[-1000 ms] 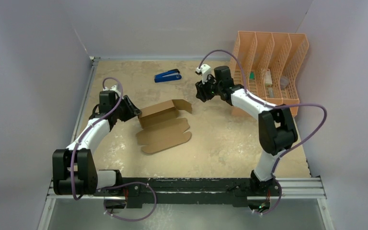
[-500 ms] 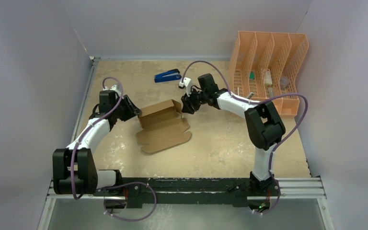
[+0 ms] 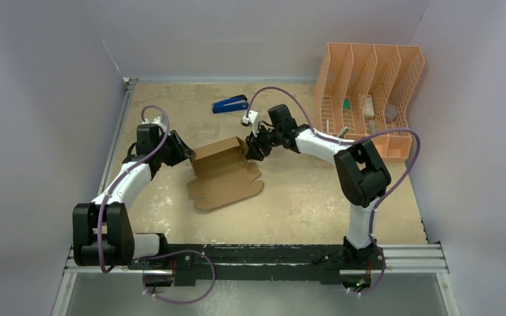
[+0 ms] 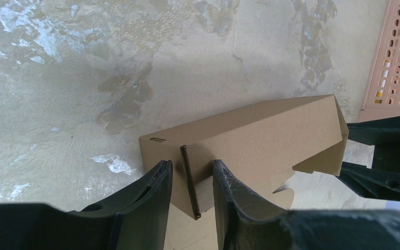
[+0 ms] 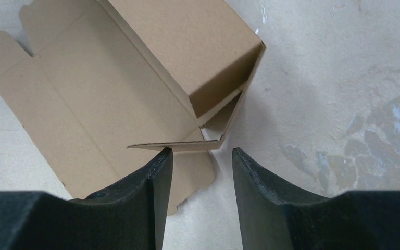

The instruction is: Fold the paper box

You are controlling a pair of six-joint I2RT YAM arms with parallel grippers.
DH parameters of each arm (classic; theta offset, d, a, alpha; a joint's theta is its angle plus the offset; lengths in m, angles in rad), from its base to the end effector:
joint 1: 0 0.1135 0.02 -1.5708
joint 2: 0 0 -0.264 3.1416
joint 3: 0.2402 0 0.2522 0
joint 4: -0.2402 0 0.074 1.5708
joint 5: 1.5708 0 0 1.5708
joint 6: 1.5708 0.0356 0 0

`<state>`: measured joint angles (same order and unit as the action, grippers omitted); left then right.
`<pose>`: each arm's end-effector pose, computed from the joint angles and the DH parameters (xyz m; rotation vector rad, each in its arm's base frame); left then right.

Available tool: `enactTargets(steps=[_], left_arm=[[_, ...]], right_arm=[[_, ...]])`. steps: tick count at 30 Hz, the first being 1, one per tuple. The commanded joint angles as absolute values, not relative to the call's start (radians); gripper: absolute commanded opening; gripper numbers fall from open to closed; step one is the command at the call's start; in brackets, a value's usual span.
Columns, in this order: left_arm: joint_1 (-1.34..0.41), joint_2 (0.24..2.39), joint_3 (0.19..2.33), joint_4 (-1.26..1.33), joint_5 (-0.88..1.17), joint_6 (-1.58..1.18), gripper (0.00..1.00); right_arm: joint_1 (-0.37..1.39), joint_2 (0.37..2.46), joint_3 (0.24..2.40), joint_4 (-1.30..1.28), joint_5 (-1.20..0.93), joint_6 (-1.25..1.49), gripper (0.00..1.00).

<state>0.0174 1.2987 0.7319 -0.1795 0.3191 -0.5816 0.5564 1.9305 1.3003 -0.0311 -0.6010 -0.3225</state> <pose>0.2672 -0.0065 0.2137 -0.5365 2.2992 -0.6507 0.3526 0.2430 0.2012 -1.2294 1.8369 0.7973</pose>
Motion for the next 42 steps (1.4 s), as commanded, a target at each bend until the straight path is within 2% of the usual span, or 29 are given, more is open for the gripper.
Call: enactTargets(steps=[1,13,23,28,35,39,42], left_arm=[[0.015,1.312,0.746,-0.182,0.330,-0.548,0.34],[0.014,1.315,0.744,-0.179,0.374,-0.546,0.34],[0.008,1.323,0.765,-0.215,0.400,-0.533,0.34],[-0.015,1.334,0.783,-0.251,0.401,-0.519,0.34],[-0.040,1.356,0.808,-0.268,0.402,-0.514,0.34],[-0.047,1.367,0.825,-0.281,0.402,-0.513,0.34],[-0.046,1.365,0.857,-0.316,0.377,-0.493,0.40]], right_arm=[[0.583,1.872,1.285,0.069,-0.618,-0.300,0.49],[0.625,1.875,1.234,0.262,-0.502,-0.252,0.48],[0.653,1.885,1.131,0.537,-0.402,-0.191,0.43],[0.654,1.914,1.088,0.685,-0.417,-0.195,0.42],[0.655,1.962,1.015,0.927,-0.465,-0.207,0.35],[0.655,1.997,1.033,0.934,-0.482,-0.204,0.35],[0.656,2.012,1.032,0.948,-0.480,-0.192,0.36]])
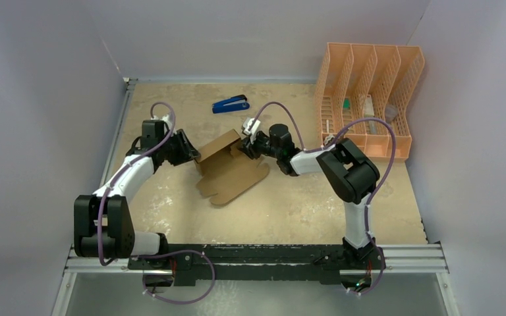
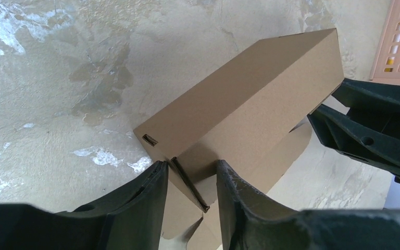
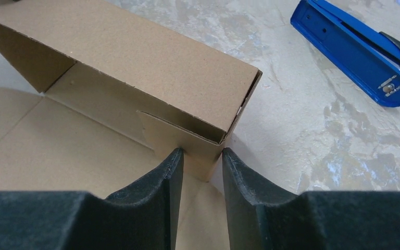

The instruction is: Fold the paper box

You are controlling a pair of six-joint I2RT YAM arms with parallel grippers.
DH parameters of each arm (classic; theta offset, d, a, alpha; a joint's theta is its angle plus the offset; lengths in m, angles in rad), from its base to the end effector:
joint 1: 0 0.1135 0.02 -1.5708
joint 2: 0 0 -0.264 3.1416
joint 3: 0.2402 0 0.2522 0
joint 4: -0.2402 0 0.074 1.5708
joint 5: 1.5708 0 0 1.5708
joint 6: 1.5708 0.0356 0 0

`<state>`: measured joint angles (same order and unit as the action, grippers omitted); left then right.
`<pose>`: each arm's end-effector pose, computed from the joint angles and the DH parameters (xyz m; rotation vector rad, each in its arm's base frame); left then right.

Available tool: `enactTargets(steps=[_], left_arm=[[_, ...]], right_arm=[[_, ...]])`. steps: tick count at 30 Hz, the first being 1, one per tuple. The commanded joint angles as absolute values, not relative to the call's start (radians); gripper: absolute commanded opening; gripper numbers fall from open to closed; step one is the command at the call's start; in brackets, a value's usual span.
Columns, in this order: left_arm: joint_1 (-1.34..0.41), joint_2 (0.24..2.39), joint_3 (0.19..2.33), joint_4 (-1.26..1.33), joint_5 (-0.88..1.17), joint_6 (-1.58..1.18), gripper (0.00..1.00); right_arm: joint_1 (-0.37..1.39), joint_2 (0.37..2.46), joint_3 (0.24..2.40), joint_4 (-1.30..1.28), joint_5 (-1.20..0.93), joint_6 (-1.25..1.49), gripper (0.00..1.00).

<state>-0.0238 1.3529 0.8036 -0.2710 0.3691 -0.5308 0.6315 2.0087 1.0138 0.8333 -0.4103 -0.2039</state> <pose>0.2759 -0.0194 0.2161 -0.4361 2.3953 -0.6978 0.3314 0.2600 0.1627 -0.9864 1.4644 0.6671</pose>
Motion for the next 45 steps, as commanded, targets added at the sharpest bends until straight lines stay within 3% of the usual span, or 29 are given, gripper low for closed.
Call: enactTargets(steps=[1,8,14,32,45], left_arm=[[-0.046,1.364,0.870,-0.330,0.367,-0.487,0.42],[-0.045,1.361,1.048,-0.466,0.290,-0.430,0.57],[-0.040,1.449,1.230,-0.502,0.245,-0.392,0.64],[-0.040,1.762,1.511,-0.602,0.169,-0.270,0.66],[-0.055,1.793,1.400,-0.579,0.166,-0.268,0.62]], right_arm=[[0.655,2.015,1.030,0.951,-0.480,-0.187,0.36],[0.655,2.018,1.029,0.945,-0.495,-0.191,0.37],[0.655,2.016,1.021,0.937,-0.493,-0.202,0.38],[0.655,2.017,1.035,0.925,-0.488,-0.196,0.39],[0.657,2.046,1.097,0.902,-0.540,-0.177,0.47]])
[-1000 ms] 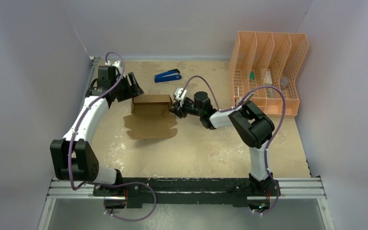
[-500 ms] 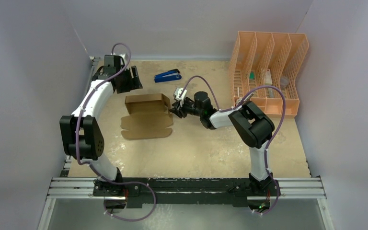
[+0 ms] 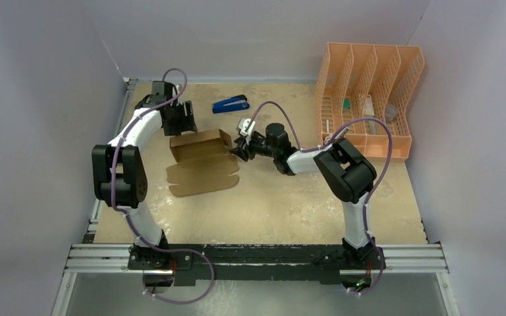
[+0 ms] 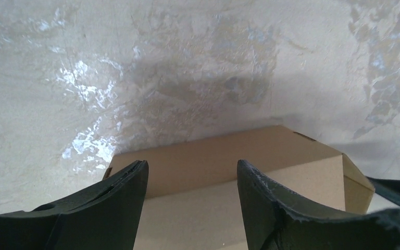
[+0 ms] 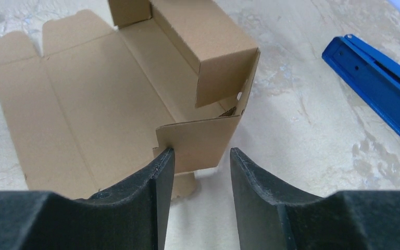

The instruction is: Fold the paper box

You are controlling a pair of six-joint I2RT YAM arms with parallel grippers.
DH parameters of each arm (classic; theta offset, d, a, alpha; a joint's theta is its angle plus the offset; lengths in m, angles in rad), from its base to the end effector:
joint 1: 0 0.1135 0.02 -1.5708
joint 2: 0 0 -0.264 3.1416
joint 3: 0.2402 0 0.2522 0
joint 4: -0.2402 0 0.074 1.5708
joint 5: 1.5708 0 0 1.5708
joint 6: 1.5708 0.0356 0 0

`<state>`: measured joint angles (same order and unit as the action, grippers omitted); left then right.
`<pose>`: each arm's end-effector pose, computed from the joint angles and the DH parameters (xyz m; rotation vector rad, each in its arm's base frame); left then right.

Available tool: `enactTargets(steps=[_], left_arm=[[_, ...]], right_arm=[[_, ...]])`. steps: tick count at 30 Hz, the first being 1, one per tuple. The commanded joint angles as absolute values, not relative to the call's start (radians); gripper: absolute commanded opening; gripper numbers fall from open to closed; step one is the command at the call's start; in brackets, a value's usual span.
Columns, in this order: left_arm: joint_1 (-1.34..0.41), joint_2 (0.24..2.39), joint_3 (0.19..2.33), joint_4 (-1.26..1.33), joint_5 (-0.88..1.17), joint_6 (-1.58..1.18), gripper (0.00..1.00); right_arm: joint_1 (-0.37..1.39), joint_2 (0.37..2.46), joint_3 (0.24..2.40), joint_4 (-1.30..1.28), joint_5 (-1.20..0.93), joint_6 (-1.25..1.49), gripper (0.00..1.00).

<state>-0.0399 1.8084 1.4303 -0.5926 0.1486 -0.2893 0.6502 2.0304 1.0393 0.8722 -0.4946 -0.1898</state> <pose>0.3931 -0.0210 0.2453 -0.2594 2.5430 -0.3172 0.3289 0.2714 0.1655 -1.0358 1.3899 0.7584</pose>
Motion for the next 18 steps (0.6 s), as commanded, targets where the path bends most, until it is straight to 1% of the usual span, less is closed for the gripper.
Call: enactTargets(steps=[1,9,14,16,18], left_arm=[[-0.062,1.788,1.390,-0.578,0.172,-0.268,0.62],[-0.119,1.781,1.355,-0.571,0.237,-0.291,0.59],[-0.148,1.768,1.331,-0.551,0.264,-0.335,0.58],[-0.149,1.761,1.325,-0.551,0.251,-0.354,0.58],[-0.147,1.754,1.334,-0.579,0.184,-0.365,0.57]], right_arm=[[0.657,2.049,1.105,0.897,-0.544,-0.176,0.47],[0.664,2.092,1.166,0.861,-0.576,-0.175,0.48],[0.679,2.086,1.157,0.857,-0.588,-0.170,0.49],[0.685,2.075,1.141,0.861,-0.588,-0.169,0.49],[0.689,2.067,1.121,0.867,-0.583,-0.165,0.49]])
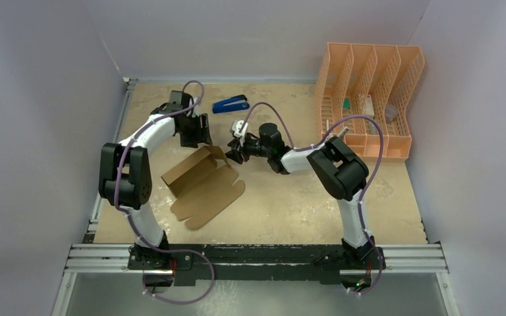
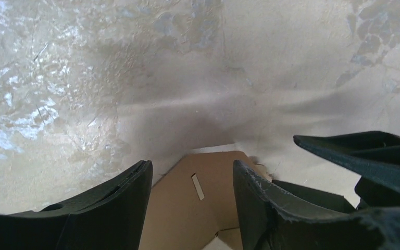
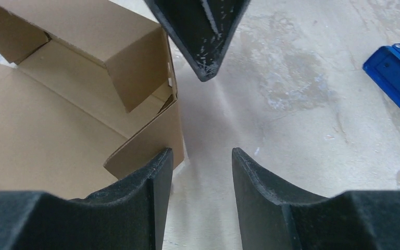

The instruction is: Fold the paper box

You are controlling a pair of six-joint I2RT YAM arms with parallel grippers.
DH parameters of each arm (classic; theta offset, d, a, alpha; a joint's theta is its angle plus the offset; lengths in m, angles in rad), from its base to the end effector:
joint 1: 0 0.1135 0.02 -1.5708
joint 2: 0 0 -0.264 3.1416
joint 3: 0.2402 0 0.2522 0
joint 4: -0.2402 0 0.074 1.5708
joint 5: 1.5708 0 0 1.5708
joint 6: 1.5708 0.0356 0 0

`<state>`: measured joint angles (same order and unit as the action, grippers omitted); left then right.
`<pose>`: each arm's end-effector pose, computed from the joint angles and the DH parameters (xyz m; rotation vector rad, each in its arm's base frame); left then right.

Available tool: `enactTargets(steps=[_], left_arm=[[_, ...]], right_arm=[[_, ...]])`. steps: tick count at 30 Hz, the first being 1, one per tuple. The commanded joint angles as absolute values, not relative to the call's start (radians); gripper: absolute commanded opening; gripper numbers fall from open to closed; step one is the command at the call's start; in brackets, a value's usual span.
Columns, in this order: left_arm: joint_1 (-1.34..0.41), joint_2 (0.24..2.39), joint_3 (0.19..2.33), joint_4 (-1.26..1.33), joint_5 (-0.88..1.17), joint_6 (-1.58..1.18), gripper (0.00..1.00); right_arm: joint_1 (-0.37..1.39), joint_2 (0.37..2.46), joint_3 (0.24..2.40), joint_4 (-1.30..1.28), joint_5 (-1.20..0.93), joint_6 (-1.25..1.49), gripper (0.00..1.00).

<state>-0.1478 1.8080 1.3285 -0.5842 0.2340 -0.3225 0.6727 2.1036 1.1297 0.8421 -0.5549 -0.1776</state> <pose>0.3744 -0.0641 0.2154 -0.1516 2.6616 -0.4655 0.3362 0.2918 0.1583 -1.0890 1.3755 0.8354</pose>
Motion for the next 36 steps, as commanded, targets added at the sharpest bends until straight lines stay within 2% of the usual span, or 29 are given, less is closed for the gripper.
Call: enactTargets(steps=[1,7,11,15,19,22,26,36], left_arm=[[-0.142,1.745,1.345,-0.595,0.148,-0.370,0.57],[-0.040,1.606,1.354,-0.642,0.060,-0.431,0.62],[-0.031,1.480,1.343,-0.762,-0.135,-0.485,0.71],[-0.029,1.338,1.227,-0.794,-0.266,-0.526,0.80],[-0.026,1.305,1.137,-0.815,-0.231,-0.522,0.83],[-0.026,1.301,1.086,-0.768,-0.127,-0.489,0.83],[-0.026,1.331,1.072,-0.764,-0.015,-0.464,0.81],[-0.067,1.333,0.941,-0.684,0.118,-0.516,0.79]], right_arm=[[0.689,2.060,1.111,0.867,-0.578,-0.166,0.49],[0.688,2.021,1.069,0.846,-0.579,-0.184,0.49],[0.689,2.006,1.053,0.842,-0.581,-0.194,0.49],[0.689,2.005,1.051,0.843,-0.590,-0.195,0.49],[0.689,2.016,1.066,0.841,-0.609,-0.198,0.49],[0.689,2.025,1.081,0.838,-0.625,-0.198,0.50],[0.689,2.036,1.103,0.832,-0.648,-0.194,0.50],[0.708,2.032,1.129,0.810,-0.692,-0.190,0.50]])
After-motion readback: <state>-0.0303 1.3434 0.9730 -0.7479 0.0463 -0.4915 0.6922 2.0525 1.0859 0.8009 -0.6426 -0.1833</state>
